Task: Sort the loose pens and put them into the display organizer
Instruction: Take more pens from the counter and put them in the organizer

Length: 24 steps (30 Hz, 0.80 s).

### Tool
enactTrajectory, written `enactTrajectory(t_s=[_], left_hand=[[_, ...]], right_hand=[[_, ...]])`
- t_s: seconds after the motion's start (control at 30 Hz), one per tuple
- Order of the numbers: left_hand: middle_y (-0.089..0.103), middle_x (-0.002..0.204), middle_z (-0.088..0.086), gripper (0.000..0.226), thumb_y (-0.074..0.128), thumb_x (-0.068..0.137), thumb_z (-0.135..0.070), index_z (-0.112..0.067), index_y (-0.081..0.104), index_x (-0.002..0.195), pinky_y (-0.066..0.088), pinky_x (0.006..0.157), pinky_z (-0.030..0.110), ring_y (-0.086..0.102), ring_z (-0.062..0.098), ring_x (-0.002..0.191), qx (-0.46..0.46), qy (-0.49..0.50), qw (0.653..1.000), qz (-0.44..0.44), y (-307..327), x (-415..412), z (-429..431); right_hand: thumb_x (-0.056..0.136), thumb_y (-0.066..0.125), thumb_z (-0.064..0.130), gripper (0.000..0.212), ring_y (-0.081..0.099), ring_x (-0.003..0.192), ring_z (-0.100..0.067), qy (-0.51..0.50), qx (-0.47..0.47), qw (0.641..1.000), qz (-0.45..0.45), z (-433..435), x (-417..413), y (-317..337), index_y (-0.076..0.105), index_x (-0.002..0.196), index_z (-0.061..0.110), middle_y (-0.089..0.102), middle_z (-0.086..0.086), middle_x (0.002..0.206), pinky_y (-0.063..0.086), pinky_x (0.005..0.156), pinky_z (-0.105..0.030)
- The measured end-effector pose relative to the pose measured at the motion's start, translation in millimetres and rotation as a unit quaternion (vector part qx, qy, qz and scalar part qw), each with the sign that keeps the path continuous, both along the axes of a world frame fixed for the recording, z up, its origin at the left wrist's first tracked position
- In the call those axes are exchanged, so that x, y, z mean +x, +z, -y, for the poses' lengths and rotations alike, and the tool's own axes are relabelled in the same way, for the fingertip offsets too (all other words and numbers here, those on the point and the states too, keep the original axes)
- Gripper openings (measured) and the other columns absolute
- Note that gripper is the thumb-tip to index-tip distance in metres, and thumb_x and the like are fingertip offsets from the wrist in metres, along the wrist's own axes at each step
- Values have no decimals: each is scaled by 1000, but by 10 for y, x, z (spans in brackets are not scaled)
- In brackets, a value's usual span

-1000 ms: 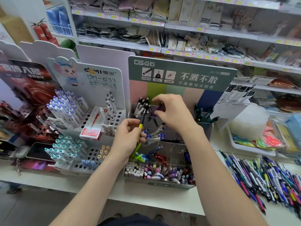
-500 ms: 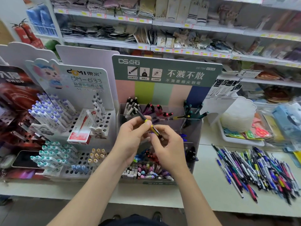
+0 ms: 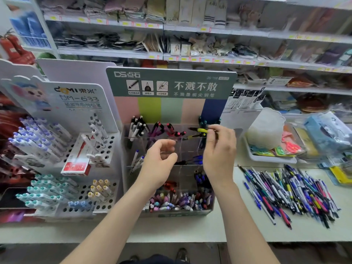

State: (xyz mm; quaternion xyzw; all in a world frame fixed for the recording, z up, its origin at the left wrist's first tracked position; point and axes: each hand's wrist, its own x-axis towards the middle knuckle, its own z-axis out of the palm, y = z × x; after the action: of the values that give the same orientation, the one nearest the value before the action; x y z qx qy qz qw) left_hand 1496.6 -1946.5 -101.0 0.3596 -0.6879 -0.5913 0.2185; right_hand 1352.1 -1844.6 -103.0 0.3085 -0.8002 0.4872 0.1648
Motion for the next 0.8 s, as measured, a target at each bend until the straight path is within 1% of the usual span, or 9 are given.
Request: enactTrajectory(t_s=[0.1,0.17,0.27,0.33,0.43,0.5,0.57,0.63,0.8], left_hand=[[72,111,-13,26,64,101,-11,-32,70,117,54,88,26,66,1,99,-21,-16,1000,16,-13,-15,-42],[72,106,-12,24,62,102,-12,-32,72,113,50,80,24,64,0,87,-29,-25,999,31,-34,-13,-73],[73,103,-12,25,61,102,-11,-32,72,109,49,78,22,65,0,86,-40,-16,998,46,-79,-8,-138],[74,101,-11,25,61,101,-11,-32,73,106,55,80,29,69,6,89,-43,-1,998,50,-110,-3,-205],[76,91,-8,24,62,100,-12,-34,73,101,62,81,43,72,17,84,-48,23,997,52,-194,-19,-334],[76,86,-6,23,64,98,-13,-35,73,98,61,76,45,72,19,79,-59,18,997,55,-266,-47,-438],[74,83,-9,22,65,97,-14,-35,72,96,57,68,33,69,11,75,-71,-8,995,63,-348,-82,-556],[72,78,-14,21,66,97,-13,-33,72,95,49,64,19,64,6,69,-91,-46,992,71,-405,-126,-682],[71,75,-11,17,65,96,-14,-30,72,97,47,63,16,65,10,68,-113,-164,976,88,-504,-280,-949]], right_hand=[[103,64,30,17,48,102,-30,11,144,987,-71,125,-123,-102,73,116,22,52,-6,109,41,85,-45],[99,70,31,24,45,104,-31,11,185,979,-86,159,-148,-129,73,121,24,50,-8,111,42,84,-46],[94,74,23,33,48,106,-30,1,143,987,-75,93,-112,-129,72,127,23,52,-6,113,41,86,-45],[93,70,11,31,53,104,-26,25,74,995,-65,-40,-34,-148,73,122,19,55,-4,110,44,89,-42],[95,64,2,23,61,96,-17,108,20,994,-8,-323,114,-212,75,110,14,64,1,103,52,84,-33],[96,61,2,23,65,89,-7,134,26,989,58,-515,182,-276,77,103,15,71,6,97,51,78,-21],[97,60,2,26,67,86,-3,137,56,980,131,-686,192,-378,79,100,19,74,11,93,48,75,-14],[97,59,3,28,68,87,-1,138,100,967,191,-834,147,-488,80,100,21,75,14,91,49,75,-12],[94,57,5,30,66,82,3,101,169,942,272,-1134,-4,-615,80,99,24,76,16,88,45,72,-10]])
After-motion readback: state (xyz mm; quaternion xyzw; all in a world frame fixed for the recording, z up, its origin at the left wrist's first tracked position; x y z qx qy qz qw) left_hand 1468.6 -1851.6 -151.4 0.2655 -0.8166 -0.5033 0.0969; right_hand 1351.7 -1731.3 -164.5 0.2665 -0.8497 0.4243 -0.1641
